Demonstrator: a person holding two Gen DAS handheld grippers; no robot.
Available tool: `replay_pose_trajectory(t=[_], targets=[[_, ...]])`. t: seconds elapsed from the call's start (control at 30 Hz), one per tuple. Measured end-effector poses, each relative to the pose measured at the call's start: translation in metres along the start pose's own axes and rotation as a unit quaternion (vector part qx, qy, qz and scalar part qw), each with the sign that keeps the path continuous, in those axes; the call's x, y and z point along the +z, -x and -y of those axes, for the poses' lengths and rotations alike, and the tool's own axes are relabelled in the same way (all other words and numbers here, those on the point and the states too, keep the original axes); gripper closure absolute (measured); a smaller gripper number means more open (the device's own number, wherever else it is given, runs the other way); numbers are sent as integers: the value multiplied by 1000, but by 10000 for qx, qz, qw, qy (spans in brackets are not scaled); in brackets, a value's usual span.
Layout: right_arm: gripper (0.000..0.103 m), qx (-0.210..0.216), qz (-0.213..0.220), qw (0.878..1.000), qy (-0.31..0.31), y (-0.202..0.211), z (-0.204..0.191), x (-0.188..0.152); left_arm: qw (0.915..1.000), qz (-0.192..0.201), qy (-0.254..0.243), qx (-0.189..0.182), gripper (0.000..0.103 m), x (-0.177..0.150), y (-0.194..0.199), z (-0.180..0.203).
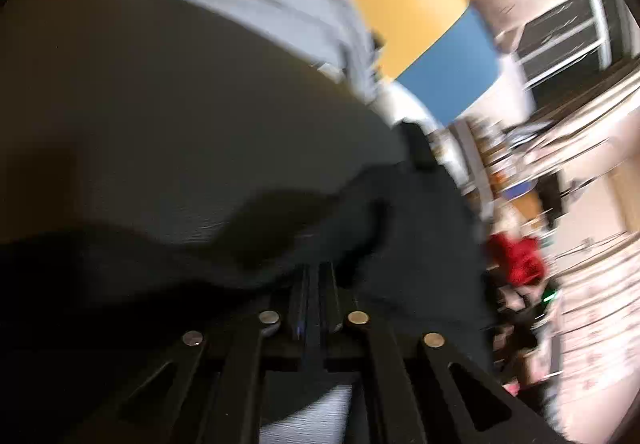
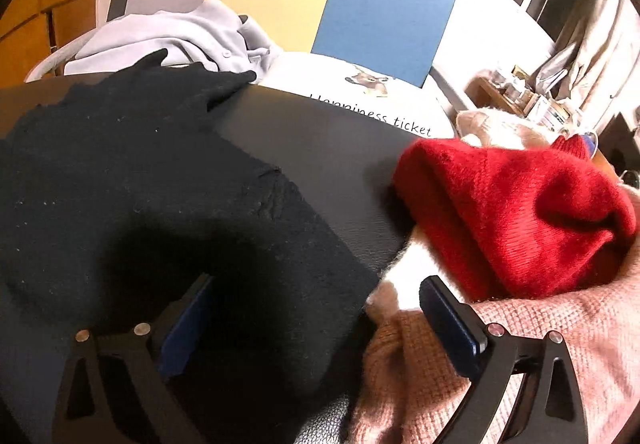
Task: Fold clothes
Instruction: 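Grasp the sweater edge with the left gripper and straighten it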
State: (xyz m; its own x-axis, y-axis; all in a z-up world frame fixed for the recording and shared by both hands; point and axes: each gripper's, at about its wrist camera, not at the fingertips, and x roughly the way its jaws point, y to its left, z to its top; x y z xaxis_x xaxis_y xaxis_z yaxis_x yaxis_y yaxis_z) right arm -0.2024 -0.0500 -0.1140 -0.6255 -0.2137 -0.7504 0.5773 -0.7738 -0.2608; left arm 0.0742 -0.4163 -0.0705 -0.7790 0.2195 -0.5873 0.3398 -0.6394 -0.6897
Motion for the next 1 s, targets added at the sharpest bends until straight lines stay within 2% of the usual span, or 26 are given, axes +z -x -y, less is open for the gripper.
replay_pose_trajectory(t=[0.07, 0.13, 0.23, 0.3, 0.37, 0.43, 0.5, 0.57, 0.6, 0.67, 0.73, 0.83, 0.9, 0.93, 1.0], targets=[[3, 349, 286, 9990, -65, 15, -1, 4, 9999, 81, -9, 98, 86, -3, 4, 4], [3, 910, 526, 9940, -307, 34, 3, 5, 9996, 76, -251, 142, 84, -6, -5, 22], [3, 1510, 621, 9846, -632, 56, 7, -5, 9960, -107, -832, 295, 82, -10, -37, 58], [3, 1677, 557, 9825, -586, 62, 1, -14, 9953, -281, -874, 323, 82, -12, -64, 68], [3, 1614, 473, 9850, -389, 59, -8, -19, 9948, -469, -760, 490, 82, -18, -88, 68], [3, 1345, 180, 9906, -179, 37, -23, -18, 9943, -595, -626, 625, 83, -27, -107, 63], [6, 1115, -138, 9936, -124, 25, -23, -36, 9957, -423, -634, 521, 85, -40, -100, 54], [4, 1250, -334, 9902, -525, 27, 0, -60, 9971, -404, -456, 447, 101, -52, -90, 38], [4, 1341, -352, 9879, -697, 31, 11, -71, 9981, -346, -365, 348, 102, -58, -81, 28], [4, 1367, -255, 9880, -678, 40, 19, -86, 9995, -204, -220, 118, 101, -69, -68, 13], [4, 1352, -272, 9887, -588, 45, 20, -90, 9999, -120, -69, 73, 102, -77, -60, 8], [3, 1303, -282, 9896, -534, 46, 20, -86, 9995, -79, -66, 306, 103, -82, -56, 17], [5, 1302, -88, 9898, -576, 56, 18, -75, 9989, -144, -120, 422, 95, -78, -56, 27], [5, 1413, 107, 9880, -607, 64, 17, -70, 9990, -130, -116, 401, 85, -75, -55, 31], [5, 1967, 547, 9767, -655, 82, 13, -52, 9990, -42, -247, 375, 84, -68, -52, 41]])
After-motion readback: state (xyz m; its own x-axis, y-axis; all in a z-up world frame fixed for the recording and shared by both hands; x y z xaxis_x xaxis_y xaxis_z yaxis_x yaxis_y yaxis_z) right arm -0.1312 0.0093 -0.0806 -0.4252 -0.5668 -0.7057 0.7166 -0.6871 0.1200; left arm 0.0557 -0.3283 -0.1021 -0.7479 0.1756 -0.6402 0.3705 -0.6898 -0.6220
